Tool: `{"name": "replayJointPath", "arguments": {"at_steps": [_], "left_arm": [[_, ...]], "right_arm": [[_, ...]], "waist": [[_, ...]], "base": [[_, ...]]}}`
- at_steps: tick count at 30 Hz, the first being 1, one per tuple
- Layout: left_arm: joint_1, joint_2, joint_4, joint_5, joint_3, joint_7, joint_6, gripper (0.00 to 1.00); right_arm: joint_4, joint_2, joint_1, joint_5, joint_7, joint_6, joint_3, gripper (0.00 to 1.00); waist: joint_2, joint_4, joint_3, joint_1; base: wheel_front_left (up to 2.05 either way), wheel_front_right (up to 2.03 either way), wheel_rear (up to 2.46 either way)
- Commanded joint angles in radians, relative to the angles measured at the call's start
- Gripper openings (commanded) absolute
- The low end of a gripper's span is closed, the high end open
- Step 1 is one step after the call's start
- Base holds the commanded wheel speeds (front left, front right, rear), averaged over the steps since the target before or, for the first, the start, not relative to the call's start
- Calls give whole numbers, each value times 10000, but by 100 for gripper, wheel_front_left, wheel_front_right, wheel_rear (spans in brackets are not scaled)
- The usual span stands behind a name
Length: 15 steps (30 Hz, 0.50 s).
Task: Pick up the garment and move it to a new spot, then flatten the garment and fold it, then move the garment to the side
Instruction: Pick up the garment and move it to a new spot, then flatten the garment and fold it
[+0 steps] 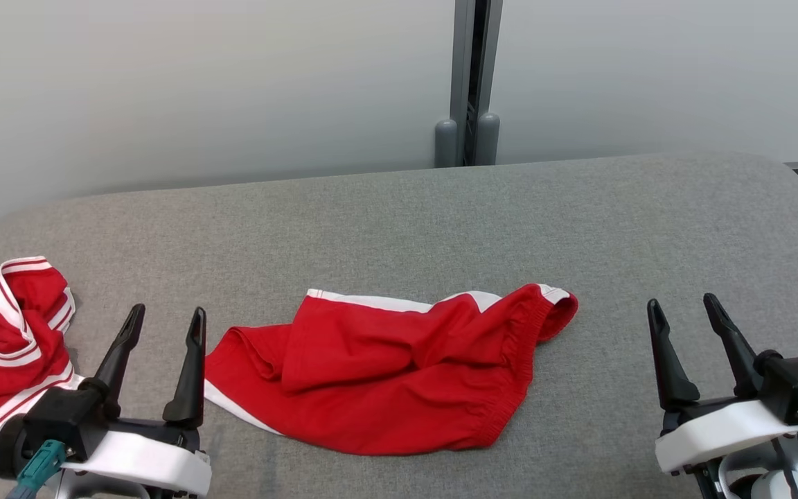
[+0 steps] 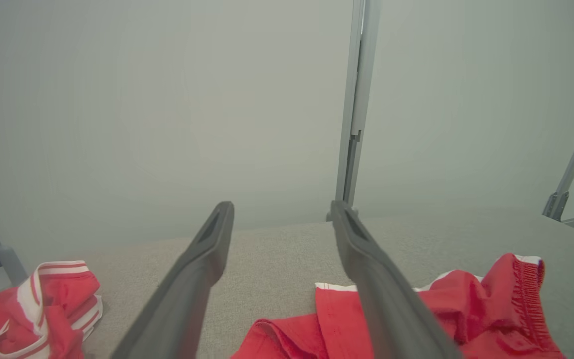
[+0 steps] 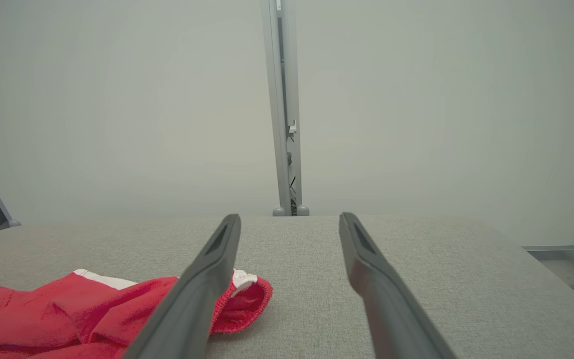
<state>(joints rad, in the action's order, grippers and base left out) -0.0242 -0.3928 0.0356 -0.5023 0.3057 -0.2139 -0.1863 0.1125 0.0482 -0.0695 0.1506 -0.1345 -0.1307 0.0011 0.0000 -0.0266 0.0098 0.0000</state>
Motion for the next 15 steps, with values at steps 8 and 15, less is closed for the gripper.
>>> {"name": "replayJointPath", "arguments": {"at_steps": [8, 15], "left_arm": [[277, -203, -21, -121, 29, 234, -84, 100], [143, -245, -190, -85, 78, 294, -100, 100]], "right_arm": [[-270, 51, 582, -14, 211, -1, -89, 100], [-350, 54, 573, -15, 303, -1, -132, 100]], "waist": [[0, -16, -253, 0], [0, -27, -250, 0]], "base": [[0, 0, 0], [0, 0, 0]]}}
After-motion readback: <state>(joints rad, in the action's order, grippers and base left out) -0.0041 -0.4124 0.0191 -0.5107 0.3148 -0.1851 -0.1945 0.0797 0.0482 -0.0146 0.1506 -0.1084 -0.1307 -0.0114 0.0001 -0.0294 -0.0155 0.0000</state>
